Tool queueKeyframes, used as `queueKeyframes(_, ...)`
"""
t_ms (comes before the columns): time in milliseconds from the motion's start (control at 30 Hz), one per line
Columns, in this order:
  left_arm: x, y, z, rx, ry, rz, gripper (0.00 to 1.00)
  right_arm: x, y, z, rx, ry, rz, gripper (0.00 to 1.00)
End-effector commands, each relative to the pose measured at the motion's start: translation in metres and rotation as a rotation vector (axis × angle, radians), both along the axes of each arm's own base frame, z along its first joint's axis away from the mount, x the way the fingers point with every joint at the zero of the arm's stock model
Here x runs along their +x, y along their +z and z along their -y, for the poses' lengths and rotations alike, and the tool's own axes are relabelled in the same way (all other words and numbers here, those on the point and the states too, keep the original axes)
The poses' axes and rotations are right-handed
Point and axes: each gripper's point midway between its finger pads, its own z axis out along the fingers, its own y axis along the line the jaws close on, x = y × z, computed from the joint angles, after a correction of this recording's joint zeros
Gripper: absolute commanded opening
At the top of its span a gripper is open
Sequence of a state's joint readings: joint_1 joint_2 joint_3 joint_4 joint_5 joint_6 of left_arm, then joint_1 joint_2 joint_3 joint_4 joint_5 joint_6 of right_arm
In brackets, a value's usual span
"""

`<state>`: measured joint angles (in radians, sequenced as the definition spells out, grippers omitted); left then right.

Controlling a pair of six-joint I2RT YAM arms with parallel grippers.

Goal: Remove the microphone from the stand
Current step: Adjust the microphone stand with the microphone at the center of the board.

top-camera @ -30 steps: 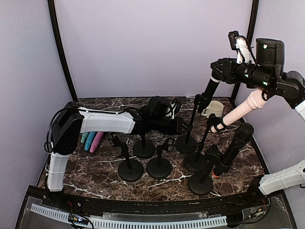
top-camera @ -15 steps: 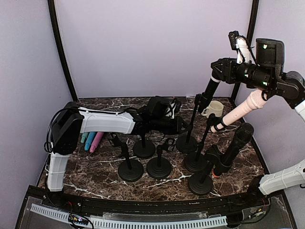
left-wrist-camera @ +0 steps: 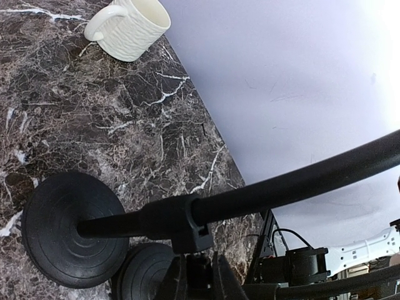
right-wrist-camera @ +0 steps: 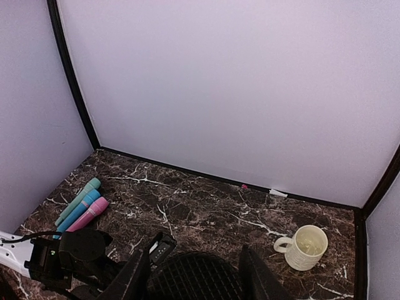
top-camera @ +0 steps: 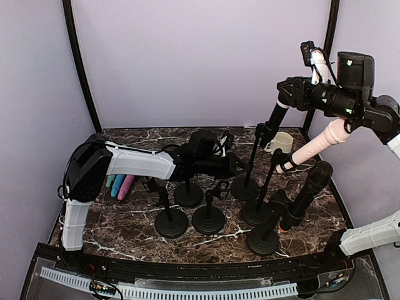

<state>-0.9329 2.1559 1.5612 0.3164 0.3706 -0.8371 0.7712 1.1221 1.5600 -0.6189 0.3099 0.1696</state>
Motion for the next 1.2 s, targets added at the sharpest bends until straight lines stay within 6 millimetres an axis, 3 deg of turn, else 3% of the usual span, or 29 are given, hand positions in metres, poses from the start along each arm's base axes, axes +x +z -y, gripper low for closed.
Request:
queueKeyframes(0, -0.002, -0.028, -0.008, 0.018, 0.009, -0.097, 0.0, -0.002, 0.033, -0.007, 0.107, 0.04, 0.097, 0.0)
queueKeyframes(600, -0.003, -0.04, -0.011, -0.021, 0.019, -0.167, 0.0, -0.005, 0.035, -0.004, 0.115, 0.041, 0.104, 0.0)
queueKeyframes(700, -0.001, -0.033, -0.009, -0.02, 0.008, -0.135, 0.01, -0.006, 0.035, -0.004, 0.114, 0.042, 0.103, 0.02)
queueKeyframes(933, 0.013, 0.004, 0.001, -0.027, -0.014, -0.021, 0.12, -0.01, 0.04, 0.007, 0.106, 0.015, 0.113, 0.46)
queueKeyframes(1167, 0.017, 0.001, -0.002, -0.02, -0.009, -0.027, 0.1, -0.009, 0.029, 0.016, 0.073, -0.027, 0.09, 0.72)
